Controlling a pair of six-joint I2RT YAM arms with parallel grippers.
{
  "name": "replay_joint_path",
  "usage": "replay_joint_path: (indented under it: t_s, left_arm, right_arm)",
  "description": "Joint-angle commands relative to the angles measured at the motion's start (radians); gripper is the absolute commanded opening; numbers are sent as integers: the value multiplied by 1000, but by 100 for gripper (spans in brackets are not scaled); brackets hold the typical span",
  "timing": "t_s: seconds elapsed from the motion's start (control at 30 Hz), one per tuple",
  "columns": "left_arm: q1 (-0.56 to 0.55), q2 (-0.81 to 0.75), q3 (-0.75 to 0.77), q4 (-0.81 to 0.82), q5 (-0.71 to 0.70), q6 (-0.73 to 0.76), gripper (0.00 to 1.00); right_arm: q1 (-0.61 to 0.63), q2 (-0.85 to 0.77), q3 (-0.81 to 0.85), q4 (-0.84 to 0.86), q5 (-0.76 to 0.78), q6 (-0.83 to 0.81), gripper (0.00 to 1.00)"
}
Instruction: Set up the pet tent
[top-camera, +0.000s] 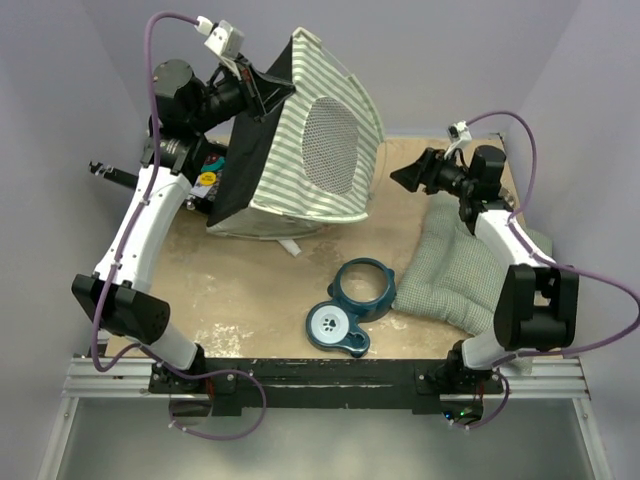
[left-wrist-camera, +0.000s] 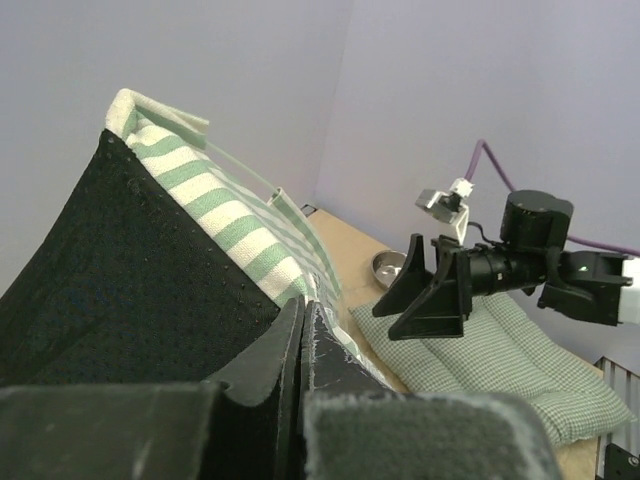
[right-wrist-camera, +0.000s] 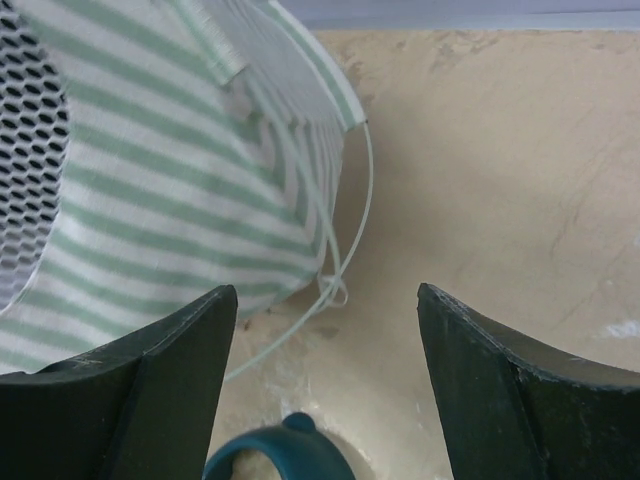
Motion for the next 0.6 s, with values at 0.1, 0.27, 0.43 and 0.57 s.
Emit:
replay_joint_path:
  t_s: [0.1, 0.27, 0.43, 0.57]
  left_arm:
    - [10, 9, 30, 98, 27, -33, 0]
    - [13, 23, 43, 95, 33, -27, 0]
    - [18, 24, 50, 88, 27, -10, 0]
    - [29, 21, 50, 77, 4, 22, 7]
  right_arm:
    - [44, 111, -40, 397, -41, 247, 71]
    - [97, 170, -16, 469, -81, 298, 62]
    - [110, 193, 18, 382, -95, 231, 14]
    - [90, 182, 185, 100, -57, 83, 0]
